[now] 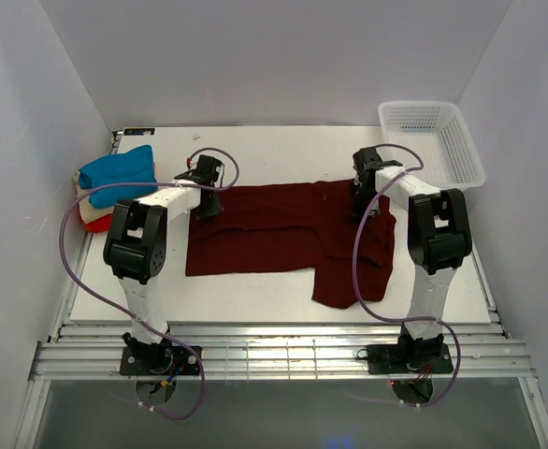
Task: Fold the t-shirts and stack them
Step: Fold the flattened tshirt in 1/3 of the way
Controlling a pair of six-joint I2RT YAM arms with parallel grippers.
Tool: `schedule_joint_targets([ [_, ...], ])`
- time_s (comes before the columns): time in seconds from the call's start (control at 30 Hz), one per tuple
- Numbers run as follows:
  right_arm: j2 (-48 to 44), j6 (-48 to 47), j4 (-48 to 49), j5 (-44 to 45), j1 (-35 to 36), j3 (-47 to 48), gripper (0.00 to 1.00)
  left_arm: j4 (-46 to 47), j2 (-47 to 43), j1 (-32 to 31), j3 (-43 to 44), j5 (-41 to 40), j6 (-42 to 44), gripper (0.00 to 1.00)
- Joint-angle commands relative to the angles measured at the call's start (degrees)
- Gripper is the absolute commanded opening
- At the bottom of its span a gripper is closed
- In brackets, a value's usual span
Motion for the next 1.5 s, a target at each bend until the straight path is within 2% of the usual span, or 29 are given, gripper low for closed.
schedule_joint_targets([
  [0.0,3.49,1.04,-2.03,1.33,-0.29,3.42,0.2,-0.61,3.9,2.69,0.41,2.1,-0.14,0.0],
  [0.13,7.53,1.04,-3.78,1.07,-0.82,8.6,0.21,-0.61,6.44,3.83,3.65,2.54,1.62,0.0],
  [0.47,19.57,-0.27,-8.18,-2.36,-2.93,28.38,0.2,-1.31,12.69,5.33,10.34,3.86,3.19,0.0],
  [0.57,15.91,-2.12,-5.12,-3.94,-2.93,28.84,0.21,1.84,10.68,5.33,10.43,4.04,4.6,0.0],
  [0.63,11.69,-3.09,-0.66,-4.12,-2.93,25.43,0.23,5.88,6.57,5.33,9.82,3.51,6.54,0.0],
  [0.7,3.61,-4.05,2.26,-5.79,-2.84,22.43,0.27,9.74,3.04,5.24,9.38,1.58,8.12,0.0],
  [0.73,0.88,-4.32,4.88,-5.7,-2.84,20.76,0.29,10.72,1.19,5.16,9.37,0.62,8.47,0.04],
  [0.77,-4.54,-4.49,5.61,-5.44,-2.75,17.7,0.32,13.25,-2.57,5.16,9.03,-0.96,8.82,0.11],
  [0.8,-7.12,-4.67,5.88,-5.18,-2.66,16.36,0.34,14.58,-4.61,5.24,8.5,-1.58,9.35,0.22],
  [0.87,-13.25,-5.29,4.48,-4.74,-2.31,12.94,0.38,16.52,-10.04,5.07,6.92,-3.6,9.97,0.38],
  [0.9,-15.12,-5.37,3.69,-4.73,-1.88,11.62,0.39,16.18,-11.38,4.98,6.48,-4.22,10.06,0.52],
  [0.93,-16.79,-5.11,1.94,-2.99,-1.7,10.04,0.39,14.96,-12.44,4.98,6.21,-4.49,9.8,0.55],
  [1.03,-23.21,-3.71,-0.18,-2.1,-0.29,1.08,0.4,5.57,-14.64,4.89,5.51,-4.05,7.95,0.56],
  [1.17,-32.08,-1.43,-0.63,-0.43,1.38,-12.28,0.43,-5.41,-15.96,4.89,-3.51,0.25,6.9,0.55],
  [1.3,-38.5,0.86,-1.42,-0.34,1.91,-22.82,0.43,-9.75,-17.1,4.98,-11.26,3.94,5.14,0.56],
  [1.47,-45.88,2.88,-2.82,-0.95,1.91,-27.33,0.45,-11.5,-18.95,4.98,-15.67,5.44,3.38,0.58],
])
